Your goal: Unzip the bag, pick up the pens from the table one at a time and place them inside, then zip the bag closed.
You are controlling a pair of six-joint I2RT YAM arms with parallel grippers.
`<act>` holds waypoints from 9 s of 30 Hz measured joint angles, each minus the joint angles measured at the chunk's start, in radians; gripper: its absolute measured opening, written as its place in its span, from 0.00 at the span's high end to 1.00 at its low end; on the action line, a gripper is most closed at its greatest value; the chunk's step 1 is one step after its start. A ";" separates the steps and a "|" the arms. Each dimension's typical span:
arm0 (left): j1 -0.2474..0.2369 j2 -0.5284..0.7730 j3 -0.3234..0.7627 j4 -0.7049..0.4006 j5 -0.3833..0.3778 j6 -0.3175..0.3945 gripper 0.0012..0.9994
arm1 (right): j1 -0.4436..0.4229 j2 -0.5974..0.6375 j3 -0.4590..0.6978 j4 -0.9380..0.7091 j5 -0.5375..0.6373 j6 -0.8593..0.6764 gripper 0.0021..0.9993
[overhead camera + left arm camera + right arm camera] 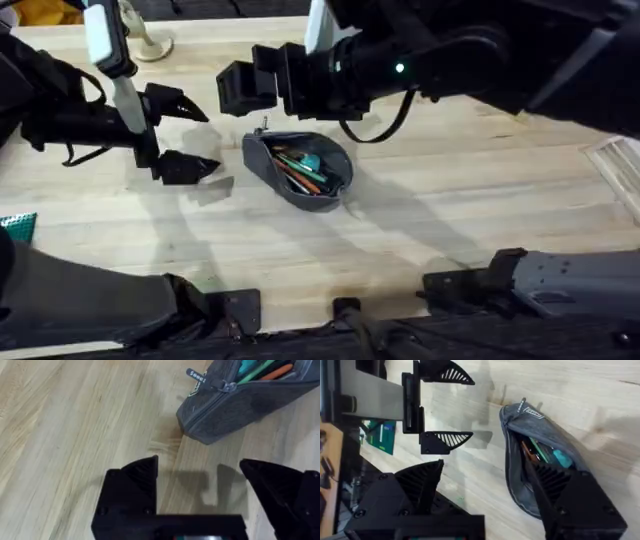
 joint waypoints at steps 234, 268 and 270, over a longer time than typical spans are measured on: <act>-0.380 0.120 0.000 -0.026 0.173 -0.010 0.96 | -0.206 0.225 0.034 -0.216 -0.176 -0.564 0.97; -0.346 0.133 0.000 -0.030 0.157 -0.012 0.96 | -0.488 0.042 0.053 -0.415 0.009 -0.585 0.52; -0.346 0.133 0.000 -0.030 0.157 -0.012 0.96 | -0.485 0.012 0.069 -0.415 0.010 -0.585 0.24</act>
